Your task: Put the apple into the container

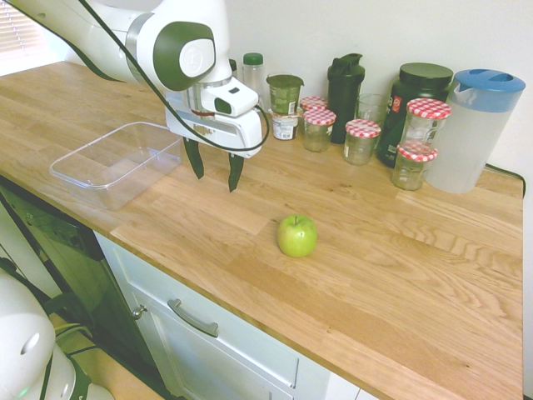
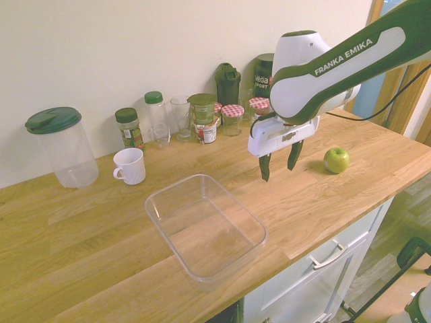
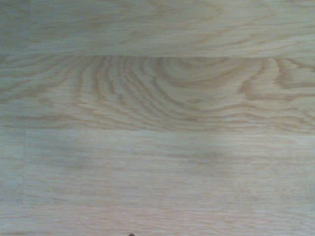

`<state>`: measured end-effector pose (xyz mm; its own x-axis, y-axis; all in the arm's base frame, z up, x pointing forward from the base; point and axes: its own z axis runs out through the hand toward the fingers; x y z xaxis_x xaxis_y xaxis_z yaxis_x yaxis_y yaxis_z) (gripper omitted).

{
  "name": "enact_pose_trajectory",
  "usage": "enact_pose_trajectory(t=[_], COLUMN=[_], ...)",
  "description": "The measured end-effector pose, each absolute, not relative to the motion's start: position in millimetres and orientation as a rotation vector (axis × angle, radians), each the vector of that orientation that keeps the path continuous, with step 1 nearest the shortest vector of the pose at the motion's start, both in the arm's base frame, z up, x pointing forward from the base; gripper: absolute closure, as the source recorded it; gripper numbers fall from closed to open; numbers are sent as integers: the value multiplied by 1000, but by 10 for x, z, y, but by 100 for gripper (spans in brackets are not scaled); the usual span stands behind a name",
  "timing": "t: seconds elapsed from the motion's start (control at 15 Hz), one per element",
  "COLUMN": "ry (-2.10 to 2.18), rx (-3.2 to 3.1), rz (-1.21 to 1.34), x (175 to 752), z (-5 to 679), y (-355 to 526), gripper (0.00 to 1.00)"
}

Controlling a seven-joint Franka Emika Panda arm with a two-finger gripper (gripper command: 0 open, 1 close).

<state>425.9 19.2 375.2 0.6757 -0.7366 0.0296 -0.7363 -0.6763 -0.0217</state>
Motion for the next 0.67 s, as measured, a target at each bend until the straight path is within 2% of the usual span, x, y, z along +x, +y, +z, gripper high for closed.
enact_pose_trajectory(t=[0.2, 0.33, 0.53, 0.67], ry=[1220, 1168, 1053, 906], rx=[-2880, -2886, -2934, -2983], rz=[-79, -118, -114, -125], x=[4305, 4470, 4606, 4539], z=[3820, 4148, 4713, 4820], y=[163, 22, -717, -1208], gripper=[0, 0, 0, 0])
